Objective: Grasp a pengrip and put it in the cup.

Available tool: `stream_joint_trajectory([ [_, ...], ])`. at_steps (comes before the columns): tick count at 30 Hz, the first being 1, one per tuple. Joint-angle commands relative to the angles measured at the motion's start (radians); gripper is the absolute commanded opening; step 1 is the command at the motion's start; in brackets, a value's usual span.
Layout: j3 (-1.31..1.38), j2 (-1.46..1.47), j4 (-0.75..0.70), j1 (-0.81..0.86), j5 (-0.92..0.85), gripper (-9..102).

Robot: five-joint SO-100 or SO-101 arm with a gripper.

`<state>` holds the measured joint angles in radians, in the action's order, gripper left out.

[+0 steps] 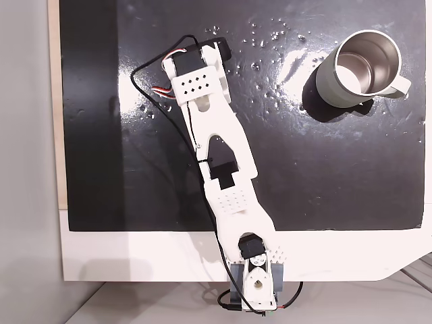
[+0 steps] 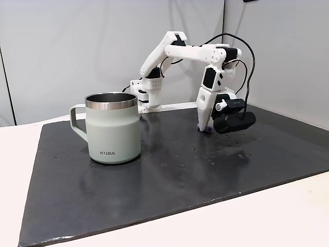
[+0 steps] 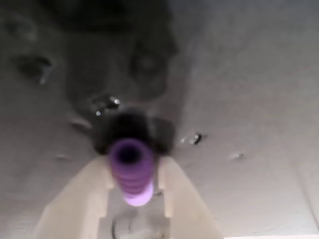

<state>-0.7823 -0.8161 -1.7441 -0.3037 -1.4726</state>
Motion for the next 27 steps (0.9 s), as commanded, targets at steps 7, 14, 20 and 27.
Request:
stream_joint_trajectory([
  [7,0.057,-0.057,0.005,0.011,0.035,2],
  [14,0.110,-0.196,0.002,0.043,0.126,1],
  [20,0.137,-0.353,-0.006,0.106,0.199,0],
  [27,0.233,-0.479,-0.008,0.224,0.279,0],
])
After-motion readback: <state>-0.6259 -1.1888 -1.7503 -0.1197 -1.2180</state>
